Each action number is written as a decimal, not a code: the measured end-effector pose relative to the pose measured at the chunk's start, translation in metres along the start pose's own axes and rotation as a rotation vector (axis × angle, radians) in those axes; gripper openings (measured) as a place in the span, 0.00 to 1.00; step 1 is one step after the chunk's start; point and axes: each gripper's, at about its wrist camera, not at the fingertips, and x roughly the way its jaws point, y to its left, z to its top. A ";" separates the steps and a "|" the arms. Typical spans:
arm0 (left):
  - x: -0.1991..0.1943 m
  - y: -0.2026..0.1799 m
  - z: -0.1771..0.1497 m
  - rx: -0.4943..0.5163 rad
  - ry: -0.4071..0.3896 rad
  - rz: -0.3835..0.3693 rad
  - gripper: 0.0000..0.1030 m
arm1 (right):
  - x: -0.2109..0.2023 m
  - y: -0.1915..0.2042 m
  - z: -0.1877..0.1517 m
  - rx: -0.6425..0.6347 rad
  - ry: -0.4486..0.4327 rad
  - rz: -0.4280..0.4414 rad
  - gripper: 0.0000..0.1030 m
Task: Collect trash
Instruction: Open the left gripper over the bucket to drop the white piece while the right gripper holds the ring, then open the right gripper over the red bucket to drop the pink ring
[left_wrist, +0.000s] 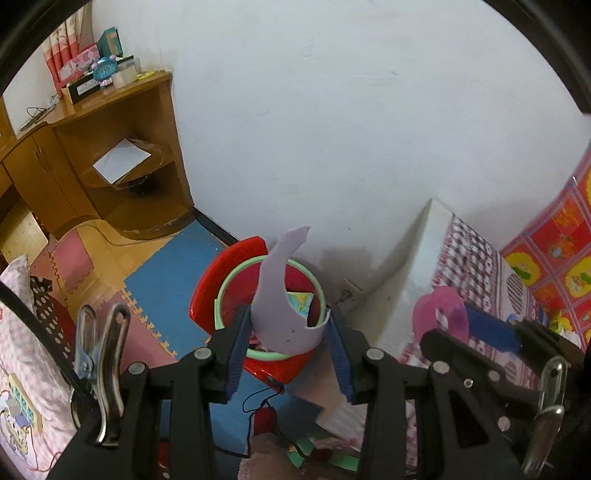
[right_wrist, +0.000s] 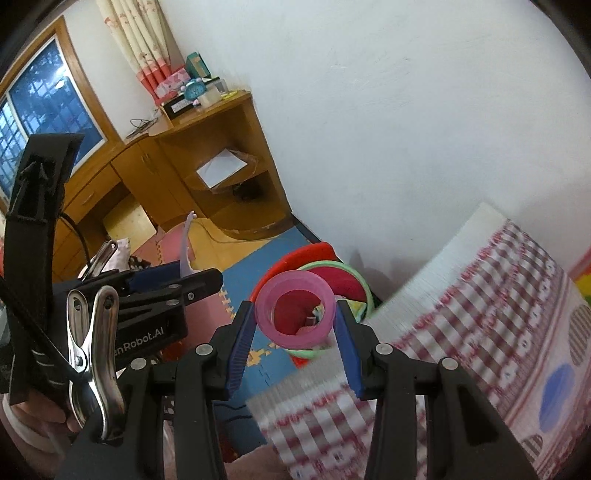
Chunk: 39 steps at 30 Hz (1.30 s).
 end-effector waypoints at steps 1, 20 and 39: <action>0.004 0.005 0.002 -0.001 0.001 -0.004 0.41 | 0.008 0.002 0.004 0.001 0.007 -0.002 0.43; 0.154 0.072 0.019 -0.027 0.132 -0.116 0.41 | 0.158 -0.003 0.044 0.030 0.193 -0.070 0.43; 0.268 0.086 -0.003 -0.108 0.287 -0.199 0.41 | 0.214 -0.016 0.045 -0.003 0.296 -0.115 0.43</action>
